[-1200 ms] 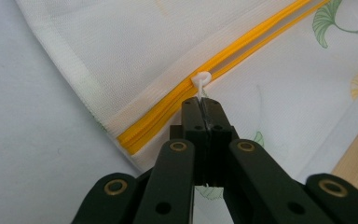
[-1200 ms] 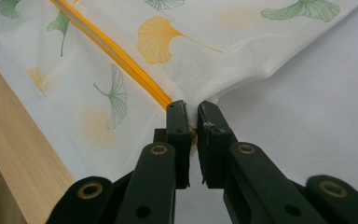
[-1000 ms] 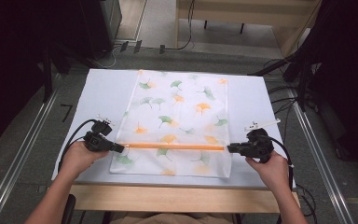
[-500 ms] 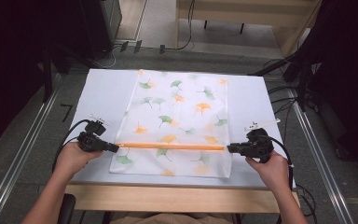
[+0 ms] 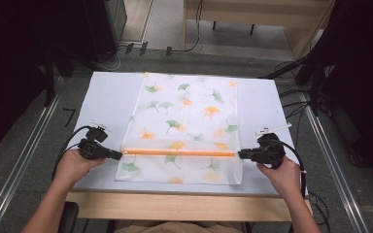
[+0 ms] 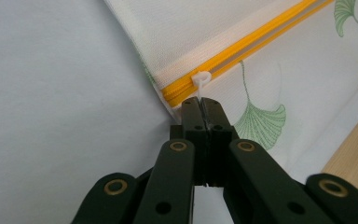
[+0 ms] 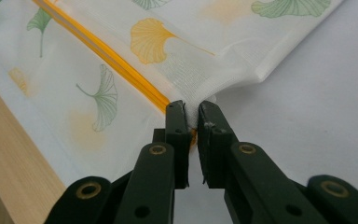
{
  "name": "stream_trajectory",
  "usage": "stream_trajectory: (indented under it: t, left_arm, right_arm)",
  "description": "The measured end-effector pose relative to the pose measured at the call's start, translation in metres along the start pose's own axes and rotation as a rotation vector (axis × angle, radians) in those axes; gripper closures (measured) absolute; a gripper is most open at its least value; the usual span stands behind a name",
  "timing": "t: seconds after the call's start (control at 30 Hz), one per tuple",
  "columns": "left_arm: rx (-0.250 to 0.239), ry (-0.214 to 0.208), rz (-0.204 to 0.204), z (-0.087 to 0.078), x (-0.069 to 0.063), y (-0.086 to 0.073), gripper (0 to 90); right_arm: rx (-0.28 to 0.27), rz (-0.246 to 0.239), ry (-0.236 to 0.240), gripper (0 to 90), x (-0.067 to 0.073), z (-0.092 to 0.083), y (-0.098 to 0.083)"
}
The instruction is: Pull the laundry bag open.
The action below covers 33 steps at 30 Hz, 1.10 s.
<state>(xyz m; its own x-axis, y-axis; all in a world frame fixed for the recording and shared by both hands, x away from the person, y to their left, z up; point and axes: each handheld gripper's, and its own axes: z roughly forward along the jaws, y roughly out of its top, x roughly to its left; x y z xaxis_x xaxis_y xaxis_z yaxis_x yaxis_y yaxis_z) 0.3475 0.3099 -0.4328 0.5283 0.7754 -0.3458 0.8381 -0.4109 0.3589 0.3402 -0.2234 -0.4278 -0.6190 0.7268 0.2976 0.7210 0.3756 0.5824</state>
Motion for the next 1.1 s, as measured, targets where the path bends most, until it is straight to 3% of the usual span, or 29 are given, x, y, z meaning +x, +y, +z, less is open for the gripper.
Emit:
stream_trajectory:
  t: [0.6,0.77,0.93,1.1]
  left_arm:
    - [0.002,-0.051,0.016,0.006,-0.011,-0.001,90.0]
    - [0.005,-0.055,0.013,0.007,-0.012,-0.002,90.0]
    - [-0.001,-0.047,0.019,0.008,-0.012,-0.002,90.0]
    - [0.002,-0.047,0.018,0.008,-0.011,-0.001,90.0]
  right_arm:
    - [-0.001,0.04,-0.042,84.7,-0.021,0.005,0.0]
    - [0.009,0.053,-0.038,84.1,-0.024,0.006,0.0]
    - [0.005,0.038,-0.024,83.8,-0.024,0.005,-0.001]
    - [0.049,0.046,-0.006,83.0,-0.023,0.007,-0.005]
